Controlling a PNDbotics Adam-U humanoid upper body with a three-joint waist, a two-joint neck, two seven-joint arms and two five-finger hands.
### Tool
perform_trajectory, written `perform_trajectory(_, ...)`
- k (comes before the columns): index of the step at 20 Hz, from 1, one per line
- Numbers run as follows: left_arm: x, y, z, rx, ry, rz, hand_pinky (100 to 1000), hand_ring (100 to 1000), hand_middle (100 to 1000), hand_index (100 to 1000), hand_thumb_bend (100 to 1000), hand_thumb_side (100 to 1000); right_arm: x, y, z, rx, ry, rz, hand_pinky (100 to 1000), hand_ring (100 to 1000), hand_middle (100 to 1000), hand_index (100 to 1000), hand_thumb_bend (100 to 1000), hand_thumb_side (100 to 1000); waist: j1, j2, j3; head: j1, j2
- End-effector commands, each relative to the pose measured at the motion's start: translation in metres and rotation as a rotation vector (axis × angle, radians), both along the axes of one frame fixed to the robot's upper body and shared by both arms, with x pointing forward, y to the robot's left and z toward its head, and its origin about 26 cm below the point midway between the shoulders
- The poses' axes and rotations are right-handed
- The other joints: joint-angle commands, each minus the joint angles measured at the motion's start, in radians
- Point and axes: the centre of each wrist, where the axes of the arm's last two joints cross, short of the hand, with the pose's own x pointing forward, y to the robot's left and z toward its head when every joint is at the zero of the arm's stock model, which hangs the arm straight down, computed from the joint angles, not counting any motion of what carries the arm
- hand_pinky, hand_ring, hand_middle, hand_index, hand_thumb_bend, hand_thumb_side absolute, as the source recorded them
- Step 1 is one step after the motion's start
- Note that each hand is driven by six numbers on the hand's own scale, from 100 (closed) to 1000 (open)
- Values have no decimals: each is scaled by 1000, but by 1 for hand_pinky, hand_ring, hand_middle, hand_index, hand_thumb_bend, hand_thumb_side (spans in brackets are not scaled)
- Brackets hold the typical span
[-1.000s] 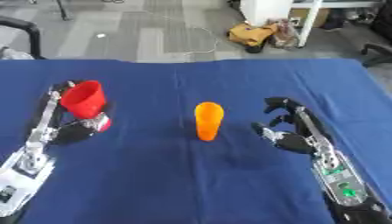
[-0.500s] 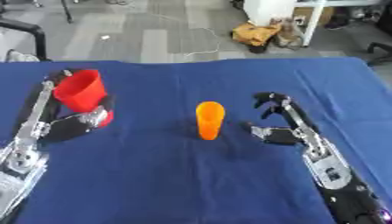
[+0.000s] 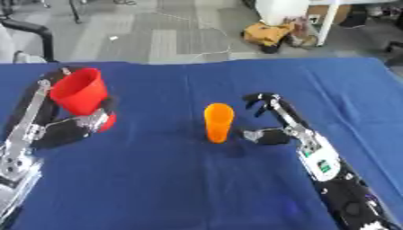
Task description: Pour the contents of one cup into another cup.
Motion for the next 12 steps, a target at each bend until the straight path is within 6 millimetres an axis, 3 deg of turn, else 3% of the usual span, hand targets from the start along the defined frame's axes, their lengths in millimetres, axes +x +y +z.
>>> perform_trajectory(1,-3,-3,11,-8,-29,-26,188,361,374,703,100,166,7,4,7,-39,-20,23,565,866,600,804,573,407,1,-14,5,-7,1)
perform_trajectory(12,-6,-9,18,-13,-43,-57,190,361,373,703,100,168,17,18,1,-80,-5,64,572,866,603,805,578,412,3,-6,41,-25,-13)
